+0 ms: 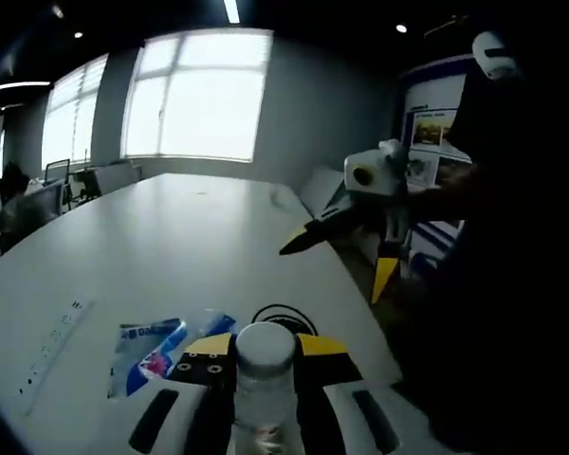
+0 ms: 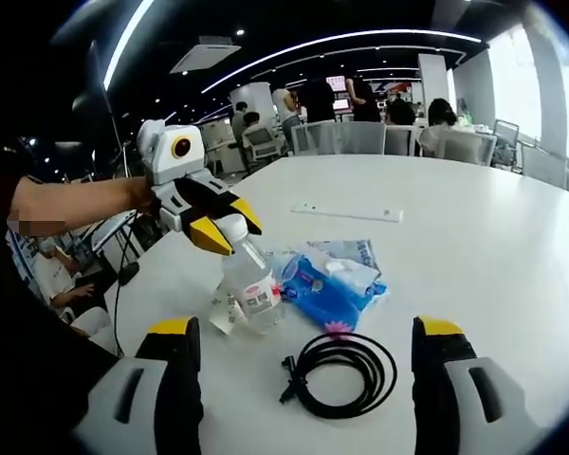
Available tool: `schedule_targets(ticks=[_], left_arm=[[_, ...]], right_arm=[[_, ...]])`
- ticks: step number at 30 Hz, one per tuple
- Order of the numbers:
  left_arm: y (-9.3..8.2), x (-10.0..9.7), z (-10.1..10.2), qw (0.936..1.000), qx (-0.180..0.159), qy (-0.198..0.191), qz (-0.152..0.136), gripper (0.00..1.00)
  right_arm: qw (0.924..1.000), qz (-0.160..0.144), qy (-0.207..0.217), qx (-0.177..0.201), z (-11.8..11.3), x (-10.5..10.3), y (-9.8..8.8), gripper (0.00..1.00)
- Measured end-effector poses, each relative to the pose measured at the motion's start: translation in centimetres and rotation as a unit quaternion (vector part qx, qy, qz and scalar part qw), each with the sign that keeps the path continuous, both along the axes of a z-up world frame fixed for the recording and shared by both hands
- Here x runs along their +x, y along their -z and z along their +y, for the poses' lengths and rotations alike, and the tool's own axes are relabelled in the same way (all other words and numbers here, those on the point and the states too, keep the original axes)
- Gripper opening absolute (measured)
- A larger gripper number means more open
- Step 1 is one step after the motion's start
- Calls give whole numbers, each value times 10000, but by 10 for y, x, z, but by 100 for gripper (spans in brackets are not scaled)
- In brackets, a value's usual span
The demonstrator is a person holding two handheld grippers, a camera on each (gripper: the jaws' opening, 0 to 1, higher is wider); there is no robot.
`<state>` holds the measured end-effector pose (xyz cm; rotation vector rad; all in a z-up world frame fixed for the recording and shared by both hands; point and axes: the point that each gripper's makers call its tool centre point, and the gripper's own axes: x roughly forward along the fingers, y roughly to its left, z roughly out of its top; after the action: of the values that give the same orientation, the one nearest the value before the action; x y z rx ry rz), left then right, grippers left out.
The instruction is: Arrange the tabletop items into an orderly group along one side of the table until the central work area is clear of visible clutter.
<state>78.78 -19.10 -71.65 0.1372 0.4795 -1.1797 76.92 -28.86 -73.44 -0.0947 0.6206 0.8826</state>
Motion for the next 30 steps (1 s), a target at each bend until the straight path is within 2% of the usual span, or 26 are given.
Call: schedule_targets(ticks=[8,10,17,20,30], left_arm=[[-19,11,-1,9994,-276,-210,-23,20],[-31,13,-3,9994,-260,-212,-131,20],[-56,24,10,9977,-354,-502,-280,20],[-64,31,23,9963,-317,-693,-409,19],[-68,44,91,9882,-36,-1472,-432,19]], right_arm=[[10000,-8,-17,1,0,-4,0,88],[10000,9,-3,20,-1,-5,1,88],[10000,-9,-18,46,0,-6,0,88],[10000,-7,-19,74,1,-6,-1,88],[9999,-9,-115,55,6,-6,1,88]])
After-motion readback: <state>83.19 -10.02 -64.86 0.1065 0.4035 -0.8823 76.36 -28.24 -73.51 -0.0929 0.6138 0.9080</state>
